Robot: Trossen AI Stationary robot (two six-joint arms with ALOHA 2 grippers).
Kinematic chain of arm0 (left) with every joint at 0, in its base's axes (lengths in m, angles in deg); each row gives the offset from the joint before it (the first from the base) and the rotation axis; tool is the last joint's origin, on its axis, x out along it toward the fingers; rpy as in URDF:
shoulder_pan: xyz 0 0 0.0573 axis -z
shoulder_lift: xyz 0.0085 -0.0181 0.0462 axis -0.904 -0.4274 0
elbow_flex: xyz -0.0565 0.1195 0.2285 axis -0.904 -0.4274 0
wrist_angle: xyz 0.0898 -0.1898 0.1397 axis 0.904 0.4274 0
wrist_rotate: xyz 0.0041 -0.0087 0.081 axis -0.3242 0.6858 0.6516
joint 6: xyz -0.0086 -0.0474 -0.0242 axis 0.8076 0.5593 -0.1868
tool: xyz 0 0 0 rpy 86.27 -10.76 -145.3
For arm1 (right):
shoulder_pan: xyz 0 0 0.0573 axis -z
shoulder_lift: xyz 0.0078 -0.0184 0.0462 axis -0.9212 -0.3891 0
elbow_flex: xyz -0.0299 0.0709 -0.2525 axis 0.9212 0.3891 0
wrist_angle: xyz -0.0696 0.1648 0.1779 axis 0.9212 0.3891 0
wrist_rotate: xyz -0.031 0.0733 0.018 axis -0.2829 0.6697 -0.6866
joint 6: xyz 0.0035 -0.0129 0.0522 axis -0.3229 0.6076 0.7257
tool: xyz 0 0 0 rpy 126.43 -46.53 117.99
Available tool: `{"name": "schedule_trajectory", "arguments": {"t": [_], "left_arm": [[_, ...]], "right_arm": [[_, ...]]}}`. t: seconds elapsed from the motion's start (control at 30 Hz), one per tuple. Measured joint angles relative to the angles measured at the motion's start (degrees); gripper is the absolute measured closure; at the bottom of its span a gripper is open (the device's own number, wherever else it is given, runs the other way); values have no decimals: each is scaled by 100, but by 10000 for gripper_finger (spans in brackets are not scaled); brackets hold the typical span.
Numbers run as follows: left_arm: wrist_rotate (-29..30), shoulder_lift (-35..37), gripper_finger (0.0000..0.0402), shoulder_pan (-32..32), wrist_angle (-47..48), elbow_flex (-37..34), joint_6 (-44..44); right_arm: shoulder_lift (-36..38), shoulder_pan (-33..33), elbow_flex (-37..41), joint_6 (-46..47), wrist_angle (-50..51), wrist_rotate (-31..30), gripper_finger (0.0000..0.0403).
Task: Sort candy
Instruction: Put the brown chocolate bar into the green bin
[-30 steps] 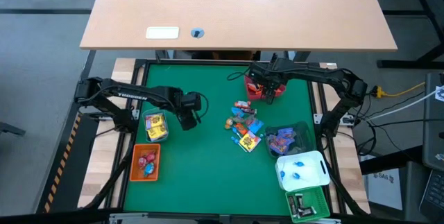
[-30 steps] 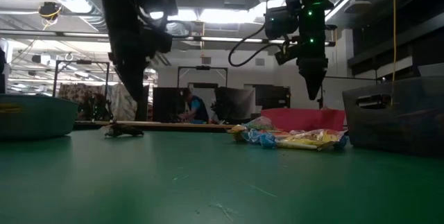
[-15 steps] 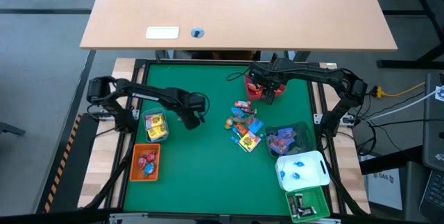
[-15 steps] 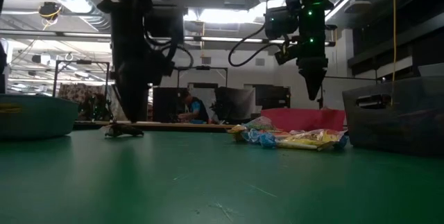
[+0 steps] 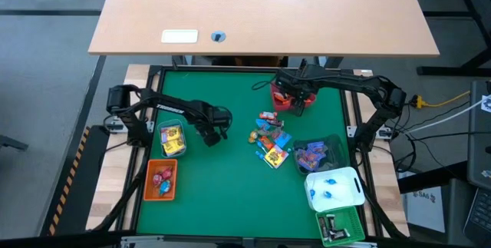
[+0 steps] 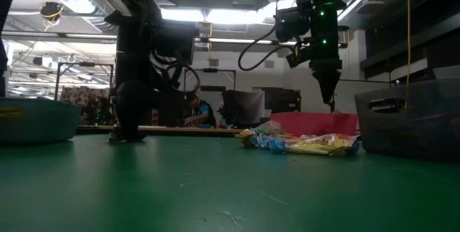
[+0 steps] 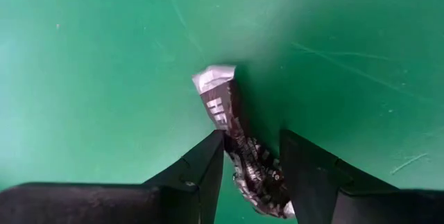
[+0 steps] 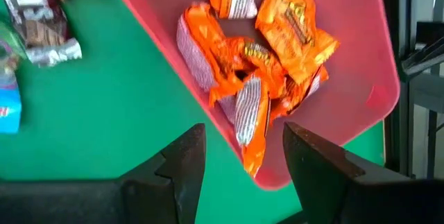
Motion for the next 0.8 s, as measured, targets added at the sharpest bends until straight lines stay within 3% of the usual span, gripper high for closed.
{"name": "schedule_trajectory", "arguments": {"t": [0.17,0.5,0.7,0.8], "left_arm": [[-9,-42,291,3,-24,9,-149],[-126,-41,389,42,-444,-5,-122],[-431,-37,386,231,-1131,2,-99],[-864,-44,382,364,-1652,2,-101]], "right_arm": [[112,-24,0,-18,207,30,212],[921,-577,-2,-152,211,308,212],[1091,-1194,-2,-151,31,1095,212],[1083,-1538,-2,-159,-238,1471,212]]}}
